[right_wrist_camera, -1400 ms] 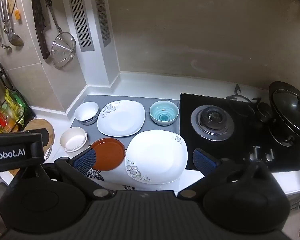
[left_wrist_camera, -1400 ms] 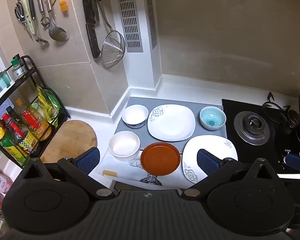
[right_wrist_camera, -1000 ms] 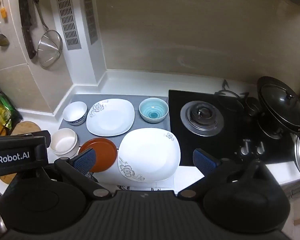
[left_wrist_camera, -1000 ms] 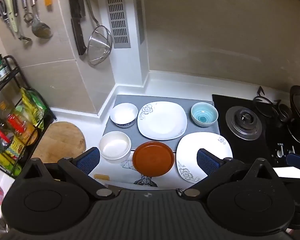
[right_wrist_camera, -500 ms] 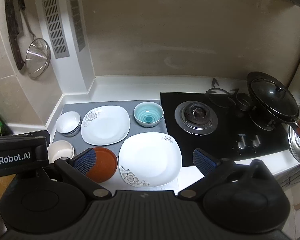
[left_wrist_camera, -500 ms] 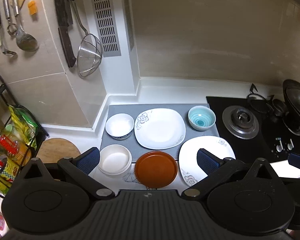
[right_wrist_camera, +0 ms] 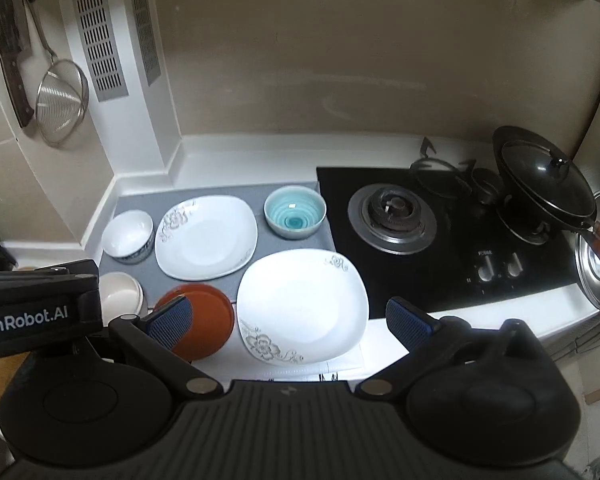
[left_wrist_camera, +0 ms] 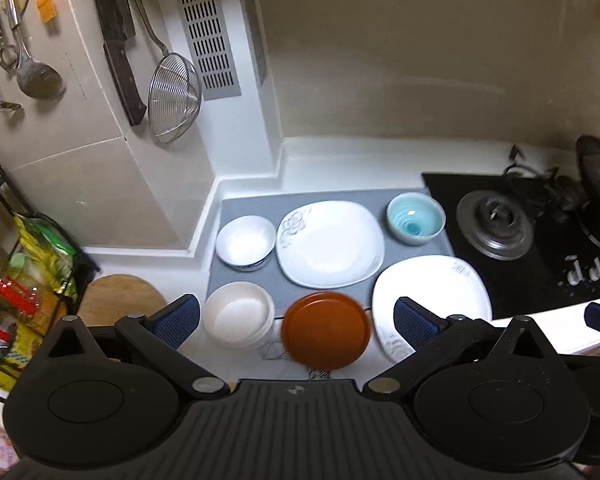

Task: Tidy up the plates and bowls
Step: 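Move both grippers toward the white flower-print plate beside the brown plate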

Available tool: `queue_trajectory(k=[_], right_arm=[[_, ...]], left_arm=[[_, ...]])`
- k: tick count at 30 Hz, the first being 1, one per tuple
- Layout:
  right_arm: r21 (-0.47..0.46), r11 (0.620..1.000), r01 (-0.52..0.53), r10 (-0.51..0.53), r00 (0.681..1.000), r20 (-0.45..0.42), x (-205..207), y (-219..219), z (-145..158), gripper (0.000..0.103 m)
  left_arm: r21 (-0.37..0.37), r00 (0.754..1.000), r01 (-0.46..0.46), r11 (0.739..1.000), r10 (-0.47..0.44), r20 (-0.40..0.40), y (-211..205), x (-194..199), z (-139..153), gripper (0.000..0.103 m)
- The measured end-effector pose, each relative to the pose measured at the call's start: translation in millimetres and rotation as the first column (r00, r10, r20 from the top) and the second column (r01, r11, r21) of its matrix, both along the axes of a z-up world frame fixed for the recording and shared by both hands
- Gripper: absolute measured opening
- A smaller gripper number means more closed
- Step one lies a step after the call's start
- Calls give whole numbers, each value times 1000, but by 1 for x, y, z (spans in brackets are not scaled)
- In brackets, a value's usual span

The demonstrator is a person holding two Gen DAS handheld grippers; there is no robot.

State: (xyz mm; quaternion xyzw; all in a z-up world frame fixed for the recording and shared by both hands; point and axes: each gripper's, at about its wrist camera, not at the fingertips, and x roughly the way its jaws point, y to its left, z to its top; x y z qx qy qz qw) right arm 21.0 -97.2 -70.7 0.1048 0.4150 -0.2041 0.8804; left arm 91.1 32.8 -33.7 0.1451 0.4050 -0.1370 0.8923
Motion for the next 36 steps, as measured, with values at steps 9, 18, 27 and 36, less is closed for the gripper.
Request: queue_trajectory(k=[9, 18, 27, 36], right_arm=[[-4, 1000, -1, 1, 1000, 2, 8, 4, -2, 103], [-1, 1000, 6, -6, 1000, -3, 14, 10, -5, 103], [-10, 1000, 17, -17, 1000, -12, 20, 14, -7, 103], [-22, 1000, 19, -19, 999, -31, 27, 18, -11, 103]], left_arm=[[-16, 1000, 5, 1000, -5, -6, 6, 9, -3, 103], [-11, 1000, 5, 1000, -6, -10, 9, 15, -6, 103], [-15, 1000, 17, 1000, -17, -16, 14, 23, -9, 103], [-14, 999, 19, 1000, -19, -45, 14, 31, -16, 103]])
